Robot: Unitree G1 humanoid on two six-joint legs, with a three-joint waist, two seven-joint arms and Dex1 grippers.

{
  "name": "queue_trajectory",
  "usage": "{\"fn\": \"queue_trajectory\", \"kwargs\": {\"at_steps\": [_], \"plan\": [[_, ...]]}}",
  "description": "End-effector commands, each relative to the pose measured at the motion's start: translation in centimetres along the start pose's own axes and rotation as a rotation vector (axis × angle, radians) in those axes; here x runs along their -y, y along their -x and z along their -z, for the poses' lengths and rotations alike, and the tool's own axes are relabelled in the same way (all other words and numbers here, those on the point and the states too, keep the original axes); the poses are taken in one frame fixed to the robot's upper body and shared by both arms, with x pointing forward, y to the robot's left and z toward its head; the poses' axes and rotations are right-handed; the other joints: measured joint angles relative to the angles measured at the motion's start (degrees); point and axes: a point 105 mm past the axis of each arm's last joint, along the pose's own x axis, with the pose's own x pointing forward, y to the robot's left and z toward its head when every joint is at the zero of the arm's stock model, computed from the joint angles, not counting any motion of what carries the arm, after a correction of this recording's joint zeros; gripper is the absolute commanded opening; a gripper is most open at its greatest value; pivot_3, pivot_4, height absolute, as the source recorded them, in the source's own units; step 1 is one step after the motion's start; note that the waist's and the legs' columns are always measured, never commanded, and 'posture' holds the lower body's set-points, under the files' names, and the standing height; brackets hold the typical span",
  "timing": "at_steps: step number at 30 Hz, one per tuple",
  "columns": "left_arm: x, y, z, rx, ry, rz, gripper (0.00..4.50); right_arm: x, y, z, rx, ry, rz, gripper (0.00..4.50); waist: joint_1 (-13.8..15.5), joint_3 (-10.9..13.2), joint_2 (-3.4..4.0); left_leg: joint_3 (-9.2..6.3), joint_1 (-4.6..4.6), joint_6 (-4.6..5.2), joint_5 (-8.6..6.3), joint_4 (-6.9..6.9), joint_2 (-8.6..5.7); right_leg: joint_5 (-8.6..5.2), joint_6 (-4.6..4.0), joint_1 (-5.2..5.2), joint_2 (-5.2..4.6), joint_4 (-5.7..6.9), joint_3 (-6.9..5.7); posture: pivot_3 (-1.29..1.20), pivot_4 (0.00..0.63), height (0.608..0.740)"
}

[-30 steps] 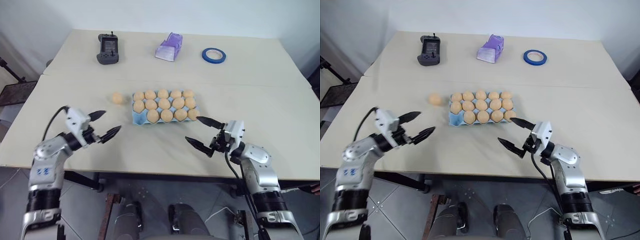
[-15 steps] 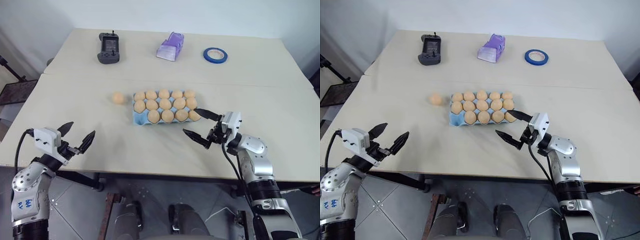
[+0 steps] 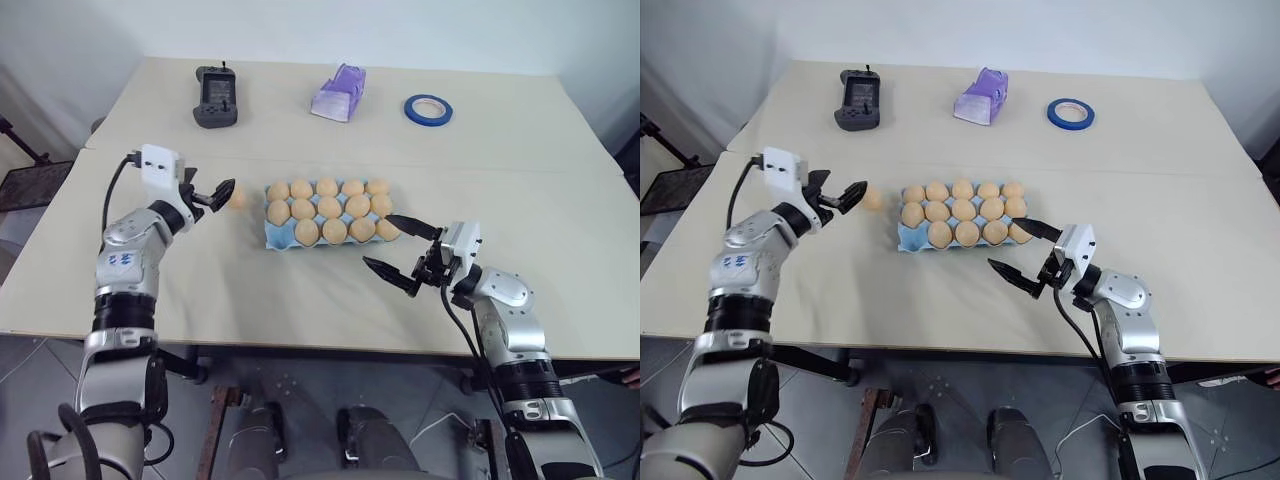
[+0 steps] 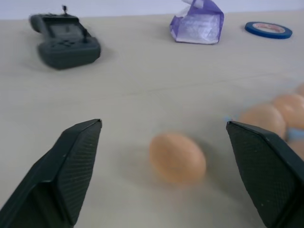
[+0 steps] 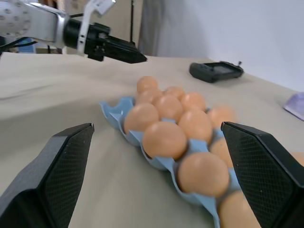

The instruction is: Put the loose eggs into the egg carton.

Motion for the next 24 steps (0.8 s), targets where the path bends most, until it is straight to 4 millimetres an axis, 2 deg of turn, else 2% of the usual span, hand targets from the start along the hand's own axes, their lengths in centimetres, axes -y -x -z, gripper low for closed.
{"fn": "queue_trajectory", "kwargs": {"at_steps": [1,5,12,18,20,24], "plan": [[0.1,-1.7,0.3,-0.038,-0.02,-0.023,4.48,-0.1,0.1,-1.2,0.03,0.035,0.014,4.5,0.17,0.02,-0.04,-0.05,-0.03,0.0,0.03,0.02,0.04,-0.04,-0.02,-0.02,0.05,0.0,0.03,0.0,0.15,0.74],[0.0,-2.8,1.0,-0.077,-0.012,-0.087,4.48,-0.3,0.7,-1.3,0.027,0.036,0.05,4.5,0.14,0.04,-0.07,-0.09,-0.11,-0.09,0.02,0.05,0.07,-0.09,-0.02,-0.09,0.11,0.0,0.1,0.0,0.15,0.74],[1.2,-3.6,2.6,-0.128,0.027,-0.066,4.48,-0.6,1.2,-1.2,0.021,0.03,0.089,4.5,0.2,0.06,-0.1,-0.08,-0.12,-0.29,-0.14,0.16,0.03,-0.09,0.0,-0.08,0.06,0.05,0.02,0.0,0.15,0.74],[0.9,-3.5,2.5,-0.118,0.034,-0.079,2.55,-0.8,1.4,-1.2,0.018,0.03,0.094,4.5,0.21,0.06,-0.1,-0.13,-0.12,-0.31,-0.15,0.2,0.04,-0.09,-0.01,-0.07,0.06,0.12,0.02,0.0,0.15,0.74],[0.5,-3.3,2.5,-0.115,0.023,-0.09,2.06,-0.8,1.4,-1.2,0.017,0.029,0.093,4.5,0.21,0.06,-0.1,-0.13,-0.12,-0.31,-0.15,0.2,0.03,-0.09,-0.01,-0.06,0.06,0.12,-0.01,0.0,0.15,0.74],[-0.2,-2.7,2.5,-0.086,0.009,-0.087,1.9,-0.9,1.3,-1.1,0.016,0.022,0.084,4.5,0.14,0.06,-0.1,-0.13,-0.12,-0.31,-0.14,0.2,0.03,-0.09,-0.01,-0.06,0.07,0.12,-0.03,0.0,0.15,0.74]]}}
